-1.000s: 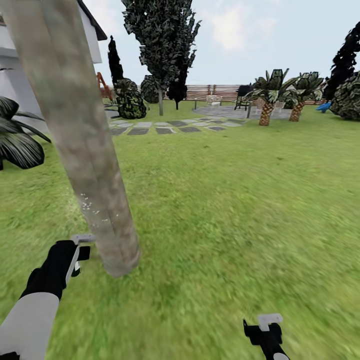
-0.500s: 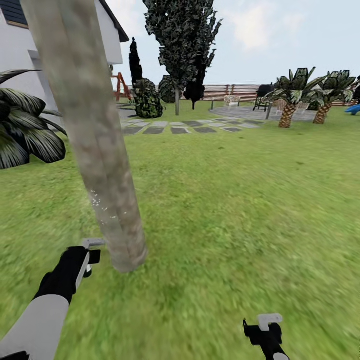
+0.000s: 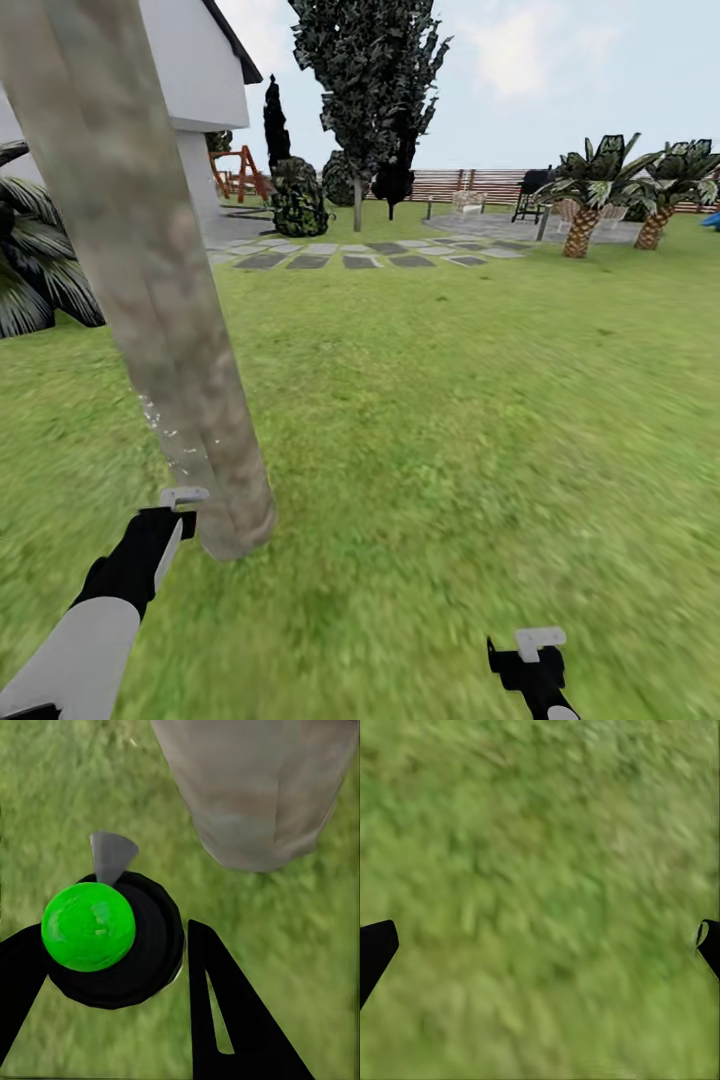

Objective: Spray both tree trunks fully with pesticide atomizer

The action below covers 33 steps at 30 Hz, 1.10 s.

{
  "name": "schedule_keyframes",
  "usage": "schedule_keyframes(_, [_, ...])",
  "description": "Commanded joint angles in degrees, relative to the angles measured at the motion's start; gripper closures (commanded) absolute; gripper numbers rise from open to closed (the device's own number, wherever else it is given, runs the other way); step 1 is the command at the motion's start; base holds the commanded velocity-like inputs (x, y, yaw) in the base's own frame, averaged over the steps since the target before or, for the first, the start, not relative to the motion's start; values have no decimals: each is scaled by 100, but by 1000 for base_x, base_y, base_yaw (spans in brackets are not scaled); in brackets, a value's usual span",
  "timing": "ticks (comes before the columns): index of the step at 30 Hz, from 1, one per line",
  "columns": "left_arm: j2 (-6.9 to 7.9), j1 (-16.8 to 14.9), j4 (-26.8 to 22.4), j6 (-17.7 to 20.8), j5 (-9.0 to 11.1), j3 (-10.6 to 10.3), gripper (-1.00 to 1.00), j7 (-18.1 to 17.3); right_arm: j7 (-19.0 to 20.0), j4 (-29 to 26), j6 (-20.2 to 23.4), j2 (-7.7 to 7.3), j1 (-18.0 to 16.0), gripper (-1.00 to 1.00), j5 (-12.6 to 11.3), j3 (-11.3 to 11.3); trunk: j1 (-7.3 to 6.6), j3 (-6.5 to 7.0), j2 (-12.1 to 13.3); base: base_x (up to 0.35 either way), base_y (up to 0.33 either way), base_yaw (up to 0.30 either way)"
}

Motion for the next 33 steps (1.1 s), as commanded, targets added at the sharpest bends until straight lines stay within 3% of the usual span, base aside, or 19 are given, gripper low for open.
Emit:
schedule_keyframes(1, [-7,-2,-2,19,-38,6,100,-3,-35,2,-7,-1,-2,-100,-6,48,1,-5,-2,155,-238,250])
schedule_keyframes(10, [-16,0,17,8,-32,10,100,0,-35,2,-7,-1,-2,-100,-6,48,1,-5,-2,88,-257,270])
schedule_keyframes(25, [2,5,19,0,-22,19,100,1,-33,2,-8,-1,-2,-100,-6,48,1,-5,-2,41,-273,23])
schedule_keyframes(33, [25,6,19,0,-22,49,100,7,-35,2,-9,8,-2,-100,-6,48,1,-5,-2,3,-278,244])
